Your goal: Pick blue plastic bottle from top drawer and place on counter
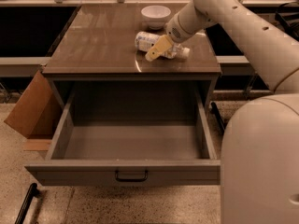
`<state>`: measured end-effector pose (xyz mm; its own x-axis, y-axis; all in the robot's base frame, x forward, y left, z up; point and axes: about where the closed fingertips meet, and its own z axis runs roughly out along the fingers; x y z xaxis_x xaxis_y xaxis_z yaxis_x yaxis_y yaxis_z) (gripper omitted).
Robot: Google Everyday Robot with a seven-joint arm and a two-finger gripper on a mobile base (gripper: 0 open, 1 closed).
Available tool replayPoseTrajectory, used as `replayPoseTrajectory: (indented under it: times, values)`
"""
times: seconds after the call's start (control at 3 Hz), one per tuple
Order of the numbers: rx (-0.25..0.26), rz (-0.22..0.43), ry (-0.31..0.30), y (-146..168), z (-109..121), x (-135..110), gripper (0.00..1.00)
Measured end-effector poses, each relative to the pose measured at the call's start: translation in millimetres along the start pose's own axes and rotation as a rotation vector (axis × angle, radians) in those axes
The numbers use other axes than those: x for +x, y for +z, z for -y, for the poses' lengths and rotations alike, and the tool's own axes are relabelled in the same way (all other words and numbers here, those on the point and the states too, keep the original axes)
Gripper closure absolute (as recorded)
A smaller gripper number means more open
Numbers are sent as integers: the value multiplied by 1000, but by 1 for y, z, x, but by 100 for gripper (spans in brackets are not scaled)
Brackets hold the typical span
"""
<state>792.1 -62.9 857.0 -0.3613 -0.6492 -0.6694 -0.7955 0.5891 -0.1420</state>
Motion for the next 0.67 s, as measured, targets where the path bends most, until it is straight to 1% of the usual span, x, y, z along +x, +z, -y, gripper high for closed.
replayPoseTrajectory:
  times: [0.33,0.67]
  values:
    - [50,50,16,-39,4,9,0]
    - [124,120,22,-96,1,20,0]
